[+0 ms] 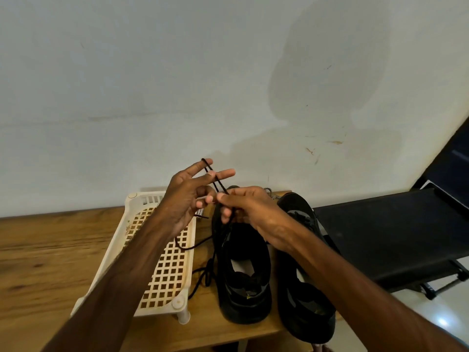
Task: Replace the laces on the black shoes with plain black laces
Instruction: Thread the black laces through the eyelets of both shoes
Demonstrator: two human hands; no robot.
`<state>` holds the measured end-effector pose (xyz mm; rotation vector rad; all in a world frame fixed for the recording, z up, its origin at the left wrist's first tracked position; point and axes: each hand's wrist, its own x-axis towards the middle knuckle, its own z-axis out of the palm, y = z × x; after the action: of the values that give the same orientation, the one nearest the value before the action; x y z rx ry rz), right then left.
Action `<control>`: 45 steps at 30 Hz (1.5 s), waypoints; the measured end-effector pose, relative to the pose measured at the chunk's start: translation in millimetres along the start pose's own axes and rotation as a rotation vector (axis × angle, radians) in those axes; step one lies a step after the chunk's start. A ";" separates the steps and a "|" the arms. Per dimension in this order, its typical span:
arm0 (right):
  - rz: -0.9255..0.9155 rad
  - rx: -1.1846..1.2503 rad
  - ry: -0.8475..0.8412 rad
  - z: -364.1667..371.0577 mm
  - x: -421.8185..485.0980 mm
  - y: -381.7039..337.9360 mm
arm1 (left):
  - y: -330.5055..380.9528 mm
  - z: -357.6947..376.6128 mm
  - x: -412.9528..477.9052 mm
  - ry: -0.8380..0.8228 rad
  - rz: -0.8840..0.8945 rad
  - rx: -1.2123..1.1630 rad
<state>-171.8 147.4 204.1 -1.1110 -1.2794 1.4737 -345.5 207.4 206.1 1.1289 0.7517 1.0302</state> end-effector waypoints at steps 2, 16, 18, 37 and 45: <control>0.012 0.065 0.030 -9.9 0.9 -2.9 | 1.7 -11.4 3.1 0.070 0.008 -0.107; 0.052 0.314 0.078 -52.1 4.5 -10.1 | -29.1 25.3 -13.6 0.160 0.258 0.745; 0.043 0.369 0.074 -53.2 5.7 -11.4 | -36.6 45.6 -19.4 -0.095 0.285 0.840; -0.014 0.136 0.424 -75.8 11.8 -8.0 | -16.7 -34.7 -8.2 0.084 0.216 1.150; -0.058 -0.087 0.468 -73.4 23.2 1.1 | -9.8 -41.6 -7.4 0.272 0.214 0.622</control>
<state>-105.8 186.1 195.6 -1.3662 -1.0394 1.0393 -382.7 214.5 184.8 1.6447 1.2430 1.1801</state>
